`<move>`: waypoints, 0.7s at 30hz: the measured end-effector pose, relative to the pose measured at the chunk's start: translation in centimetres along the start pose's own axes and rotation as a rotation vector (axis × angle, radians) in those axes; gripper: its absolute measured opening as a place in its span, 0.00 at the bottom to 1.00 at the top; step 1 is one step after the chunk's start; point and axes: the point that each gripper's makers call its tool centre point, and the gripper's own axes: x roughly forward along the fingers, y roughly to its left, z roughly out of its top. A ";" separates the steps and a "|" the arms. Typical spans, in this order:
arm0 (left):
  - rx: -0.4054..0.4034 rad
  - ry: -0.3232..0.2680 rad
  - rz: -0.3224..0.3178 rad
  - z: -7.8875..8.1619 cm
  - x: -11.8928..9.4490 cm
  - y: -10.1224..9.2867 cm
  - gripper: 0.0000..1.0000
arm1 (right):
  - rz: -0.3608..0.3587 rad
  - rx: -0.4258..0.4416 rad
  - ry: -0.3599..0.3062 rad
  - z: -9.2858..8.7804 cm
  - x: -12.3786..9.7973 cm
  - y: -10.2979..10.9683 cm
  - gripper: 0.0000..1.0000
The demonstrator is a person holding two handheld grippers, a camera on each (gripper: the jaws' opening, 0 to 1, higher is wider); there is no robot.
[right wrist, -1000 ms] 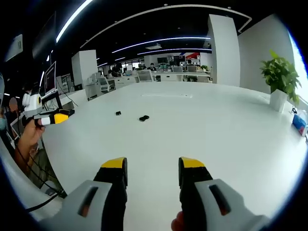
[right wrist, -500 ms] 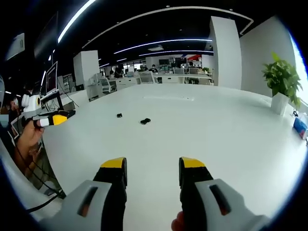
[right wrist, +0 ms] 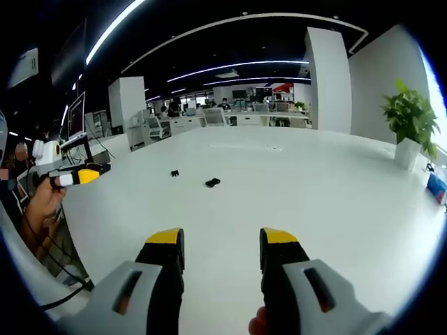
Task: Snap the two parts of the plastic buckle together until the buckle closes and remains connected.
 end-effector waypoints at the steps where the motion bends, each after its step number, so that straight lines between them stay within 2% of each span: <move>1: 0.000 0.000 0.000 0.0 0.0 0.0 0.54 | -0.001 0.001 0.000 0.0 0.0 0.0 0.43; 21: -0.003 0.004 -0.020 0.1 0.6 -0.1 0.53 | 0.010 0.000 0.005 0.1 0.8 -0.3 0.43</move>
